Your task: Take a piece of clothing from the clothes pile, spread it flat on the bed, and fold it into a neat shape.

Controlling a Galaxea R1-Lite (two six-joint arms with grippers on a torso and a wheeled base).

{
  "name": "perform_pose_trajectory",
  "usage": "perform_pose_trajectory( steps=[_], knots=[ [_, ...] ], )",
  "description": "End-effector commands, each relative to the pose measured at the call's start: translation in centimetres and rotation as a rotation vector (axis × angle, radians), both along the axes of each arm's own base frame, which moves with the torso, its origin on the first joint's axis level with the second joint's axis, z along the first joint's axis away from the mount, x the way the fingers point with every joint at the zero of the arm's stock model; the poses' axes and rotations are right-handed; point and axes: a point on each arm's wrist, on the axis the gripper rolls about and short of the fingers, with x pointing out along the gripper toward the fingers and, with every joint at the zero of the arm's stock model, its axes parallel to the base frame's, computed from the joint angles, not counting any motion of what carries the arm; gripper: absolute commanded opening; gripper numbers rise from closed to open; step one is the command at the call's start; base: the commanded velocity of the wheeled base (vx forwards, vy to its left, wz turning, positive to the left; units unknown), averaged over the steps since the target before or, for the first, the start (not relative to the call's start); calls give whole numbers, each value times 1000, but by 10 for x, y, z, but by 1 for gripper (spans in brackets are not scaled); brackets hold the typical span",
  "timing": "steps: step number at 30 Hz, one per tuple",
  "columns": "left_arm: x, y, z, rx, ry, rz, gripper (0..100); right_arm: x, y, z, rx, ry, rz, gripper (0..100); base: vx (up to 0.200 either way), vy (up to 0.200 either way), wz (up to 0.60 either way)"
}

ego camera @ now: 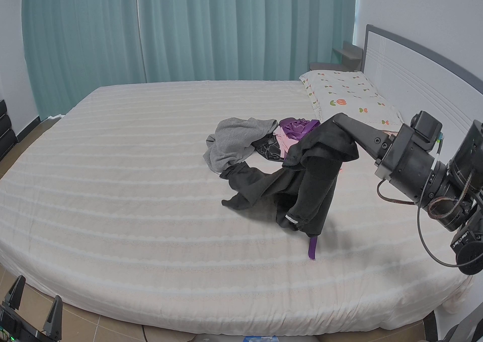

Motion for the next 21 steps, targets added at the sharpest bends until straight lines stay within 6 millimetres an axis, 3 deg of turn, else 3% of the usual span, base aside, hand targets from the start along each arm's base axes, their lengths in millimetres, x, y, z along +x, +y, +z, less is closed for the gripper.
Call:
perform_pose_trajectory(
  steps=[1,10,15,16,18,19,21],
  knots=[
    [1,0,-5,-3,7,-6,100,-15,-4,17,35,-61,18,0,0,0,0],
    [1,0,-5,18,4,-30,100,-22,-7,10,17,-36,29,0,0,0,0],
    [0,0,-2,-46,-21,-32,100,-17,1,5,8,-21,47,0,0,0,0],
    [-2,0,5,-62,-54,-30,100,-17,2,5,7,-19,47,0,0,0,0],
    [-8,0,55,-147,-192,-47,100,-15,3,4,6,-18,49,0,0,0,0],
    [-5,-1,68,-164,-187,-57,100,-14,4,5,7,-18,50,0,0,0,0],
    [11,-2,70,-123,-72,-106,100,-12,6,7,14,-24,51,0,0,0,0]
  ],
)
